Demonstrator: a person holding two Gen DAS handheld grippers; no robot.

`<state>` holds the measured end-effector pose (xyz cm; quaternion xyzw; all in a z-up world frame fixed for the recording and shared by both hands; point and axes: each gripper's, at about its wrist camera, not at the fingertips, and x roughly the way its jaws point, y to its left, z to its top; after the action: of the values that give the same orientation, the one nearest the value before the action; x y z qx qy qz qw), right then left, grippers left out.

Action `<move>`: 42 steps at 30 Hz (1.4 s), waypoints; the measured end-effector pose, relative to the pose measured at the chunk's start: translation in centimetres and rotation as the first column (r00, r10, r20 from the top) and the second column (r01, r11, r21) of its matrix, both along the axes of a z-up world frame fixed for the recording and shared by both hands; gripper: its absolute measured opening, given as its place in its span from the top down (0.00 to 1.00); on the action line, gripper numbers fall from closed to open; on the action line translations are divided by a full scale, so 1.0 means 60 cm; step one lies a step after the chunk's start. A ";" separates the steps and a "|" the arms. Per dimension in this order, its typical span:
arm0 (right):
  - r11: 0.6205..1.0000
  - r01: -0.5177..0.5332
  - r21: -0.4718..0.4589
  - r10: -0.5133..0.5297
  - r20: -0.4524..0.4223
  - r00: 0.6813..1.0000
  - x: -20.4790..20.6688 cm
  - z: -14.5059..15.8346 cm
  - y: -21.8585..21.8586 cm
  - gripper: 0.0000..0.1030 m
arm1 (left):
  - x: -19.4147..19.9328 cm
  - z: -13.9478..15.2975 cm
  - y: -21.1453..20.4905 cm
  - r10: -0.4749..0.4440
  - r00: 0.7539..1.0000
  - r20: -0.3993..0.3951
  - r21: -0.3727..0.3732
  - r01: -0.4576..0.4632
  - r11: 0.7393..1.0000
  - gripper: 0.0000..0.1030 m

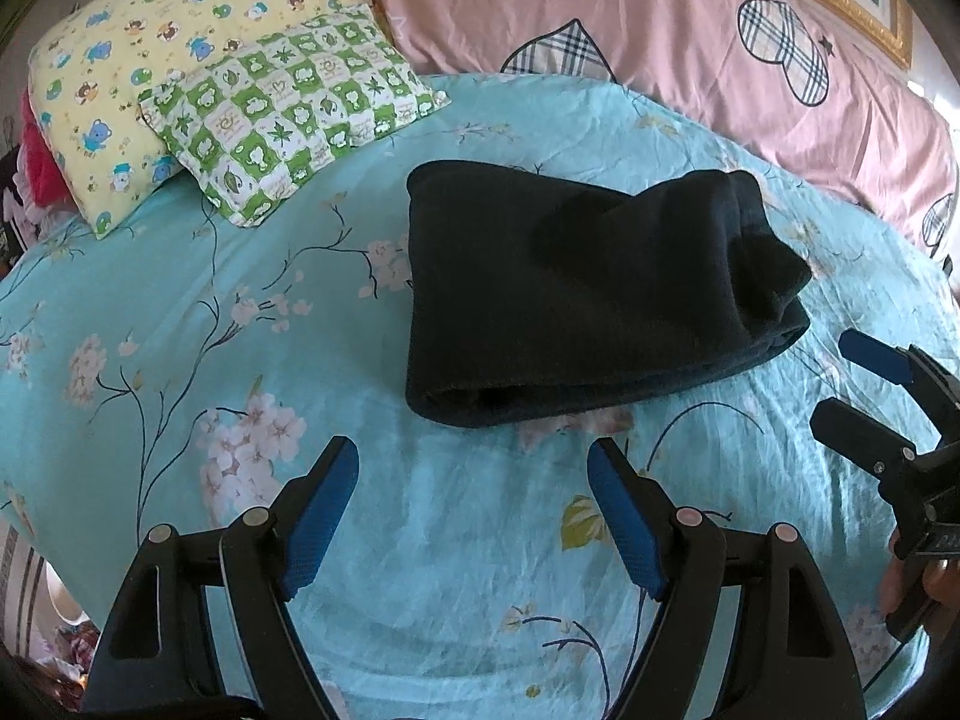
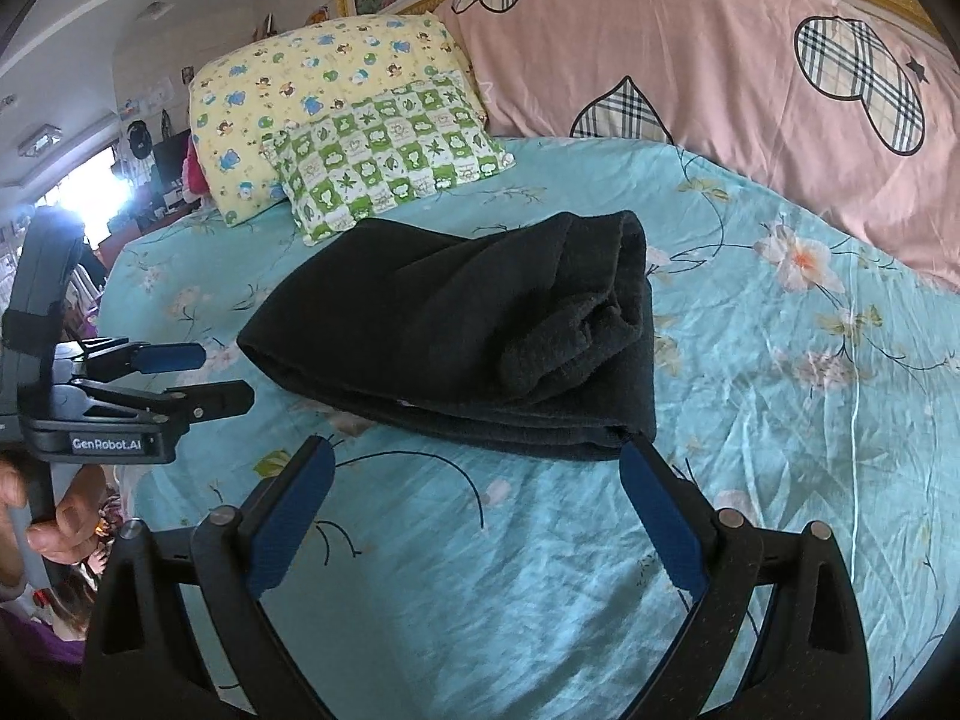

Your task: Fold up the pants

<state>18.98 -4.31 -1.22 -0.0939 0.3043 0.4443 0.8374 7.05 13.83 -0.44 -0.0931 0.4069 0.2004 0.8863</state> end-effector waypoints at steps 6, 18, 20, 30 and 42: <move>1.000 -0.002 -0.009 0.002 0.002 1.000 0.004 -0.007 0.007 0.07 | 0.001 -0.006 0.001 0.009 1.000 0.000 0.010 -0.009 1.000 0.22; 1.000 -0.017 0.016 0.017 0.019 1.000 0.001 -0.008 0.017 0.06 | 0.001 -0.017 0.001 0.014 1.000 -0.001 0.029 -0.014 0.999 0.22; 0.999 -0.021 0.029 0.020 0.025 1.000 -0.002 -0.008 0.016 0.06 | 0.001 -0.017 0.000 0.012 1.000 0.001 0.035 -0.012 0.999 0.22; 0.999 -0.007 0.033 0.006 0.037 0.999 -0.004 -0.012 0.016 0.06 | 0.006 -0.018 -0.010 -0.001 1.000 0.004 0.066 0.001 0.998 0.21; 1.000 -0.014 0.025 0.013 0.031 0.999 -0.002 -0.016 0.018 0.06 | 0.008 -0.018 -0.005 0.003 1.000 0.002 0.070 -0.003 0.998 0.21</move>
<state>18.88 -3.22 -2.21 -0.0923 0.2853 0.4520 0.8401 7.52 13.54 -1.53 -0.0629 0.3988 0.2159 0.8890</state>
